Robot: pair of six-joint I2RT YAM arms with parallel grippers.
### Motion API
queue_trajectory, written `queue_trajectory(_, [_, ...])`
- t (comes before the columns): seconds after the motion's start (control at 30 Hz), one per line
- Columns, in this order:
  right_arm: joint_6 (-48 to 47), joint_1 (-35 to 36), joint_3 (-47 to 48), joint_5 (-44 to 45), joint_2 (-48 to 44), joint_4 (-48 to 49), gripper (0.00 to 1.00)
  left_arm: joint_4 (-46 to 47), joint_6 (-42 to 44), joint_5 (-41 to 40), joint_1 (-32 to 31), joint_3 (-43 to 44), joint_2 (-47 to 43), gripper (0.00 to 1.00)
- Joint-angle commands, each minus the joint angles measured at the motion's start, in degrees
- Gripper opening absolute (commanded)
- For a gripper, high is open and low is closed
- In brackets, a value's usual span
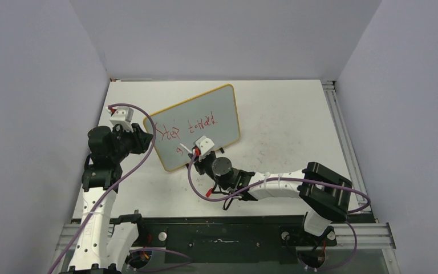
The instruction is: Write a sentence on the whiteboard
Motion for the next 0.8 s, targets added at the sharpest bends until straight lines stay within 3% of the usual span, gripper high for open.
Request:
queue_trajectory(0.0, [-0.3, -0.4, 0.4, 0.2, -0.1, 2.4, 0.05, 1.8, -0.1, 0.7, -0.2, 0.4, -0.3, 0.27])
queue_trajectory(0.47, [0.1, -0.7, 0.9, -0.3, 2.0, 2.0, 0.05, 2.1, -0.4, 0.7, -0.2, 0.4, -0.1, 0.28])
queue_trajectory(0.77, [0.3, -1.1, 0.4, -0.4, 1.7, 2.3, 0.05, 3.4, -2.3, 2.0, 1.2, 0.3, 1.1, 0.45])
